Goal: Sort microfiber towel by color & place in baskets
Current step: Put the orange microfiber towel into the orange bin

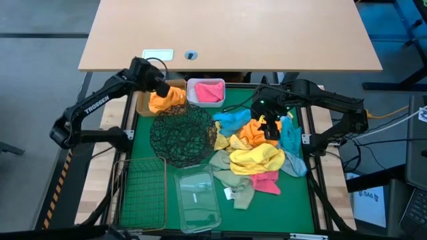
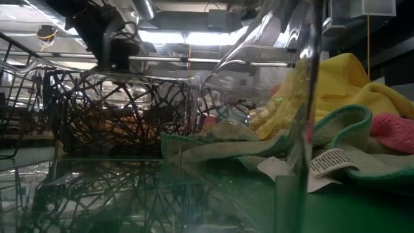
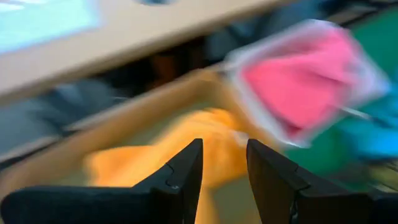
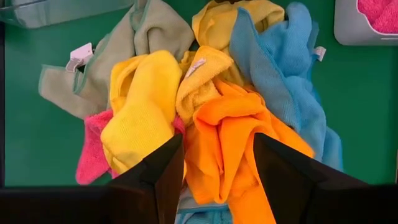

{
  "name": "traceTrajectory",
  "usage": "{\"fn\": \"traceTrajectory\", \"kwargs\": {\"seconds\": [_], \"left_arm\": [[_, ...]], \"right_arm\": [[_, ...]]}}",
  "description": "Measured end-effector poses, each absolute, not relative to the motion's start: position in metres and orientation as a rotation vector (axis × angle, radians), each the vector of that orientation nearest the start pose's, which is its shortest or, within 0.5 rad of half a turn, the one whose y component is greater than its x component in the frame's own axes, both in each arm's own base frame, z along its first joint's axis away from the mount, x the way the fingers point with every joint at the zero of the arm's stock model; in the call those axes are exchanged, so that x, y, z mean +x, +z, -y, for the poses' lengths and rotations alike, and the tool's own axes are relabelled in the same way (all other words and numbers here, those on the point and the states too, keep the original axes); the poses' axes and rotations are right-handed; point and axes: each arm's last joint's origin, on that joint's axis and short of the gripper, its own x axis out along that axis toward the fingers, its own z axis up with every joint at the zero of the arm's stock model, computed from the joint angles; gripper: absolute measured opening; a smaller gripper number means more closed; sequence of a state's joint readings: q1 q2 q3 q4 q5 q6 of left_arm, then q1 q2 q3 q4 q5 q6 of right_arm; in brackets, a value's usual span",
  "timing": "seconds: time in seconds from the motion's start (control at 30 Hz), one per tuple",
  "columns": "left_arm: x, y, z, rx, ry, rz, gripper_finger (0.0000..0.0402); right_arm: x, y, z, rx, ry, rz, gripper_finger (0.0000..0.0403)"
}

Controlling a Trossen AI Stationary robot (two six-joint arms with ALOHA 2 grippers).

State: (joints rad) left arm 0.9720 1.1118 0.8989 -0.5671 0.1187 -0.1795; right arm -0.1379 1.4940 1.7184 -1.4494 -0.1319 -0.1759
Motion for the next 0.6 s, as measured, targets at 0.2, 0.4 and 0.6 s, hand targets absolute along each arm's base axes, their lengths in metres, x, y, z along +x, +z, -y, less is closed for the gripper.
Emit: {"fn": "traceTrajectory", "kwargs": {"seconds": [0.2, 0.4, 0.6], "left_arm": [[0.148, 0.28, -0.167, -0.559, 0.591, -0.62, 0.0118], [0.172, 0.285, -0.149, -0.474, 0.471, -0.597, 0.0118], [0.194, 0.294, -0.132, -0.386, 0.359, -0.515, 0.0118]], "right_arm": [[0.249, 0.388, 0.03, 0.048, 0.111, -1.269, 0.0193], [0.242, 0.37, 0.029, 0.03, 0.098, -1.204, 0.0193], [0.233, 0.328, 0.033, -0.068, -0.039, -1.184, 0.0193]]}}
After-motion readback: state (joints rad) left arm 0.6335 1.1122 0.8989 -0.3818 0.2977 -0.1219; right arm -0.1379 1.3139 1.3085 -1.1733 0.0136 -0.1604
